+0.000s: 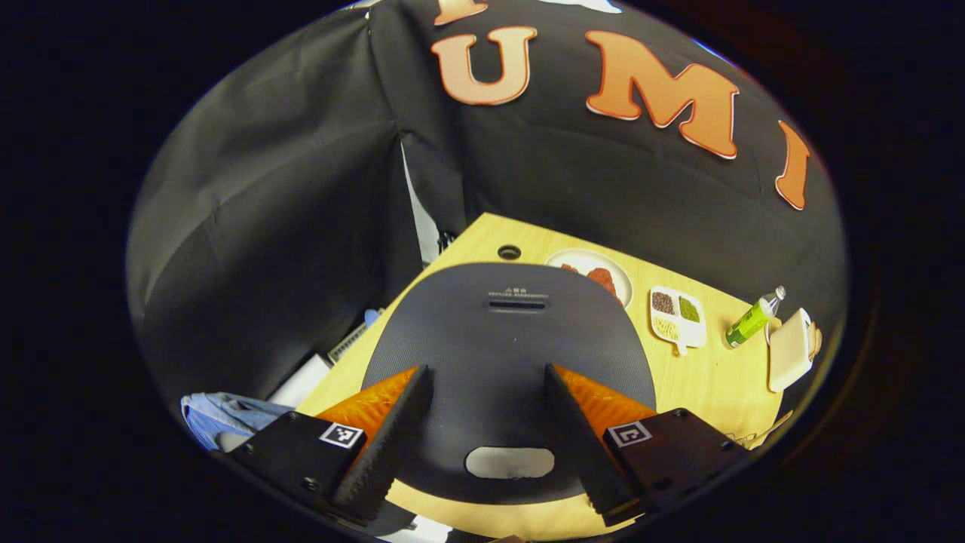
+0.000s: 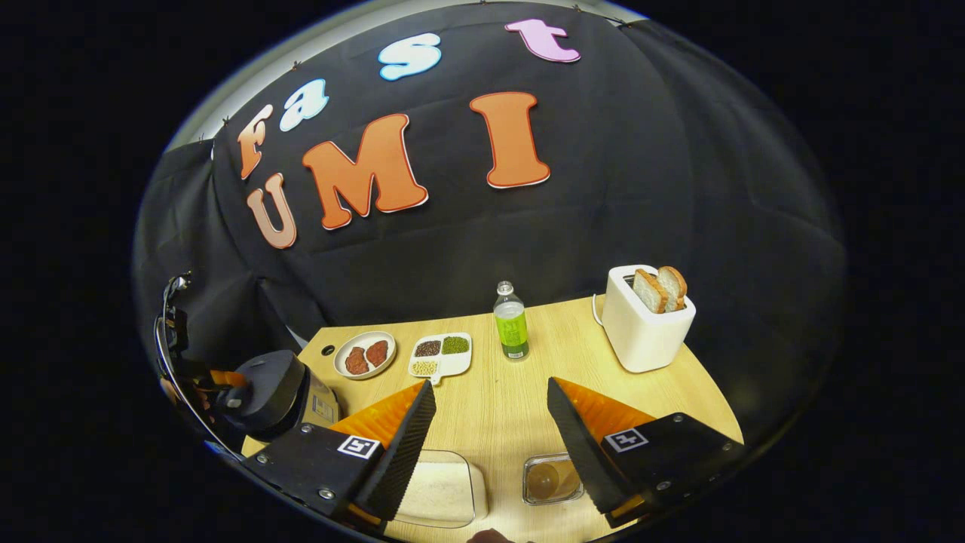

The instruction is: Close the left gripper, press the button to open the rice cooker; take a wooden spoon from the chopstick holder with the right hand, scoop a spoonful of rice and pour it into the rice cooker, then put the wooden spoon back into the chopstick holder.

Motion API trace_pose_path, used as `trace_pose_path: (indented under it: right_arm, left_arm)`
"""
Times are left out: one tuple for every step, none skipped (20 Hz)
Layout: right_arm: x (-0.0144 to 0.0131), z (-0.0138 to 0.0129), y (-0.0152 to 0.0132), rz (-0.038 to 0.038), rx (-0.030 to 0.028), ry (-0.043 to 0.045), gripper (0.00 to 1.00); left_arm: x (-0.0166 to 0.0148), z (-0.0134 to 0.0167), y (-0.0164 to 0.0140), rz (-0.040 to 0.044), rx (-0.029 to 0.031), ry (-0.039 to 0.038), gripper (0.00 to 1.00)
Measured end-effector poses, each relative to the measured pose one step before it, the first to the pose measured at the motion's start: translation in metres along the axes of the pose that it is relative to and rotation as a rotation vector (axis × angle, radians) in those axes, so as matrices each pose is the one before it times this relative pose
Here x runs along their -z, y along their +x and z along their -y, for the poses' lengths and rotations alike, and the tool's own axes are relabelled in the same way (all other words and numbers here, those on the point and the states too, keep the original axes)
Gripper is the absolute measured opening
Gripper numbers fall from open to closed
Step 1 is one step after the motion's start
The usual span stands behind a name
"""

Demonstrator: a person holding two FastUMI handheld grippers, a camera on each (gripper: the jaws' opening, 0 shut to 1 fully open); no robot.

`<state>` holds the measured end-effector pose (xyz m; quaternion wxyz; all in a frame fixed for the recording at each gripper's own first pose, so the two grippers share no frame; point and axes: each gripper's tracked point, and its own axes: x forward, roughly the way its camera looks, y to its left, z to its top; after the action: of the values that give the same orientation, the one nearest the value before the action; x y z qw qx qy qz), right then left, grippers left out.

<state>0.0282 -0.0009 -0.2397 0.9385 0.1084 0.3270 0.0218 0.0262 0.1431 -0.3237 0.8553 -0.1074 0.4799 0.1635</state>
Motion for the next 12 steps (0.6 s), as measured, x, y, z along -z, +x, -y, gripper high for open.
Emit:
trace_pose_path:
  right_arm:
    - [0.00055, -0.00189, 0.00103, -0.00112, -0.00563, -0.00431, 0.93]
    - [0.00109, -0.00212, 0.00196, -0.00434, -0.00614, -0.00357, 0.93]
    - [0.00149, -0.00087, 0.00077, -0.00541, -0.00254, -0.00443, 0.93]
    - [0.00075, -0.00241, 0.00078, -0.00473, -0.00651, -0.00344, 0.93]
    - [0.00056, -0.00145, -0.00061, -0.00679, -0.00608, -0.00411, 0.93]
    - [-0.00034, -0.00131, -0.00031, -0.00506, -0.00656, -0.00473, 0.93]
    - [-0.00229, -0.00045, -0.00048, 0.00256, -0.00165, -0.00303, 0.93]
    - [-0.00357, -0.00018, -0.00093, 0.00623, -0.00317, -0.00351, 0.93]
    - [-0.00243, 0.00046, -0.00175, 0.00755, -0.00061, -0.00446, 0.93]
    - [-0.00234, 0.00224, -0.00099, 0.00589, 0.00687, -0.00611, 0.93]
    - [-0.00130, 0.00124, -0.00186, 0.00555, 0.00405, -0.00268, 0.93]
    - [-0.00106, -0.00001, -0.00112, 0.00289, 0.00084, 0.00262, 0.93]
  left_arm:
    - [0.00080, 0.00079, -0.00375, -0.02478, -0.00425, 0.00165, 0.99]
    - [-0.00319, -0.00123, 0.00766, 0.00085, -0.00722, 0.01559, 1.00]
    - [0.00649, 0.00148, -0.00022, -0.04416, -0.00339, 0.00220, 1.00]
    - [-0.00333, 0.00158, -0.00010, -0.00641, 0.00605, 0.00079, 1.00]
    - [0.00005, 0.00213, 0.00103, -0.02459, -0.00007, -0.00539, 0.99]
    - [-0.00442, 0.00258, 0.00228, -0.00456, -0.00358, -0.00434, 0.99]
    - [-0.00380, 0.00018, 0.00325, -0.00222, -0.00410, 0.00724, 0.98]
    - [0.00104, 0.00075, -0.00160, 0.00065, -0.00337, 0.00025, 0.99]
    - [-0.00223, 0.00016, -0.00096, 0.00044, -0.00477, -0.00754, 0.99]
    - [0.00040, 0.00202, 0.00381, 0.00283, 0.00003, -0.00547, 0.99]
    - [-0.00223, 0.00123, 0.00174, 0.00520, 0.00062, -0.00685, 0.98]
    - [0.00023, 0.00156, 0.00186, 0.00925, -0.00103, 0.00260, 0.99]
